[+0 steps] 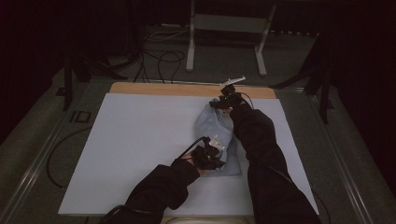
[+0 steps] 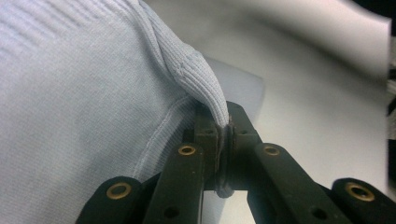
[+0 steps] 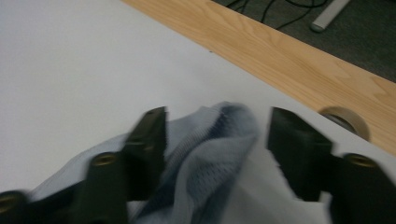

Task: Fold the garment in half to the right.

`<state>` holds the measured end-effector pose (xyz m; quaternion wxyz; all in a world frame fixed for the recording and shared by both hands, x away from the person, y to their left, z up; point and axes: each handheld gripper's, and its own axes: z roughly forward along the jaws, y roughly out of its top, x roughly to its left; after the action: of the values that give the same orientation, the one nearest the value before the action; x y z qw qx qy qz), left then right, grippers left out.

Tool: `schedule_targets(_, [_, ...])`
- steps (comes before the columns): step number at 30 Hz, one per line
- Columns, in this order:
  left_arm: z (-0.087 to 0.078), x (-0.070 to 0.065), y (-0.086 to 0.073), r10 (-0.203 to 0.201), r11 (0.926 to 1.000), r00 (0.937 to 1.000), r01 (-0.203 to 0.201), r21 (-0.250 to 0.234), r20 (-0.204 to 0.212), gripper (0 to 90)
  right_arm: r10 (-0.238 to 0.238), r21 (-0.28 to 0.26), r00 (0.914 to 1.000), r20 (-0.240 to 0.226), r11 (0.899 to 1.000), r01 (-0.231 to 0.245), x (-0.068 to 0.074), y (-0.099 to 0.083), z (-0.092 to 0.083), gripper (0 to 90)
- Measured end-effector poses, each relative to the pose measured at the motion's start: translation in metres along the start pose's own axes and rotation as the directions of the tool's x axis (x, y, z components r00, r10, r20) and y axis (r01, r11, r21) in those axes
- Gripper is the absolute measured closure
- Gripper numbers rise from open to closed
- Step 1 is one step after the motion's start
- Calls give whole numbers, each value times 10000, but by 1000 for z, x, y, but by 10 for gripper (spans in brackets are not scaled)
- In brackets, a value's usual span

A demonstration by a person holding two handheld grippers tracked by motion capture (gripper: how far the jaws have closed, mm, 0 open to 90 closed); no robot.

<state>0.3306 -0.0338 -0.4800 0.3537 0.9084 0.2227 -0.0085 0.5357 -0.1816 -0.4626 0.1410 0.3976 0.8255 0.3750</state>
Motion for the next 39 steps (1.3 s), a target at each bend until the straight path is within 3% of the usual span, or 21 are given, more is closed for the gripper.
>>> schedule_targets(4, [8,-1,4,-47,9999,10000,48,124,-48,867,224,-205,9997,-114,9995,-226,-2,-3,-13,138])
schedule_targets(9, [14,-4,10,5,10000,10000,-4,-16,99,864,351,-747,9992,-203,9965,-365,1,-12,-36,128])
schedule_targets(17, [32,-2,14,90,9999,9997,-93,131,227,845,541,-1470,9976,-427,9873,-598,11,-31,-54,128])
schedule_targets(20, [38,-3,12,393,9991,9975,-400,100,593,745,448,-1473,9980,-456,9878,-511,12,-37,-57,121])
schedule_targets(23, [38,-6,11,831,9965,9944,-831,-32,659,672,374,-1459,9980,-512,9883,-445,11,-42,-61,111])
schedule_targets(28, [32,-10,13,1186,9929,9902,-1176,-172,740,585,454,-1718,9975,-539,9837,-540,10,-44,-69,103])
schedule_targets(34, [17,-12,15,1272,9904,9887,-1221,-651,798,484,359,-1936,9972,-657,9799,-480,14,-44,-79,98])
schedule_targets(39, [5,-9,16,1192,9910,9908,-1148,-686,636,311,242,-2041,9974,-674,9782,-375,17,-44,-85,98])
